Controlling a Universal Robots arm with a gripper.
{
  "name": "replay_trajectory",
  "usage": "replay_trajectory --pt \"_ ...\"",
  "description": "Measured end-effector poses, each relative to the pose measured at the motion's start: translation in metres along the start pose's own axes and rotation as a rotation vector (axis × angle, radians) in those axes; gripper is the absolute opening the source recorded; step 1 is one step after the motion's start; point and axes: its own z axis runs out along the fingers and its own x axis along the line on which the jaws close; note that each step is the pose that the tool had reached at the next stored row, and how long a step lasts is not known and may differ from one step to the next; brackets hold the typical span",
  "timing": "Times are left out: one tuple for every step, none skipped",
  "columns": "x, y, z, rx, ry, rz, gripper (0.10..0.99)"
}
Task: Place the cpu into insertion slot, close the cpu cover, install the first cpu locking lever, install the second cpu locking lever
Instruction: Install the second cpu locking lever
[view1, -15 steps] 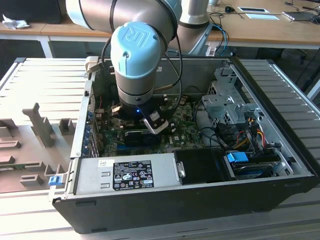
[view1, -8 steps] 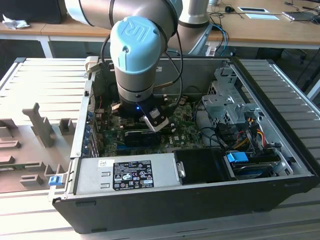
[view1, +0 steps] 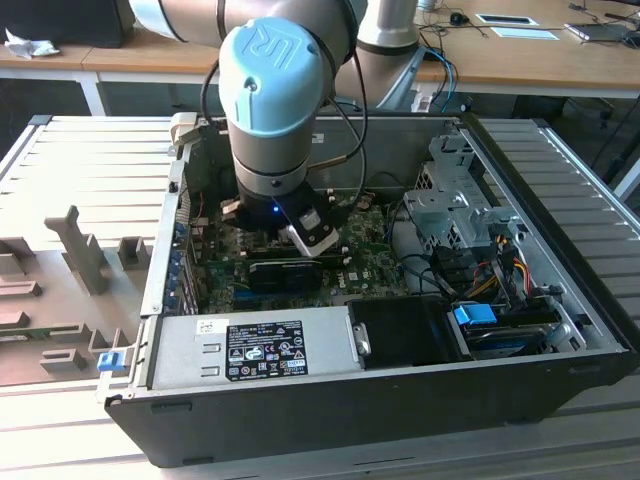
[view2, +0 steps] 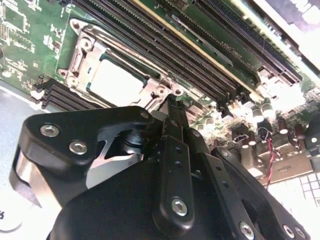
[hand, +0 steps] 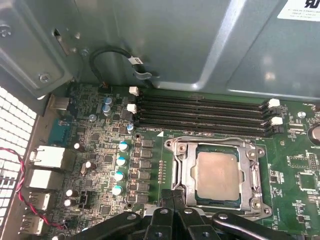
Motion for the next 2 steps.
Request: replay_trajectory --pt "-0.0001 0.0004 -0.0009 0.0 0.0 0.0 0.106" --pt "-0.0001 0.0005 -0.001 0.0 -0.0002 0.0 0.106"
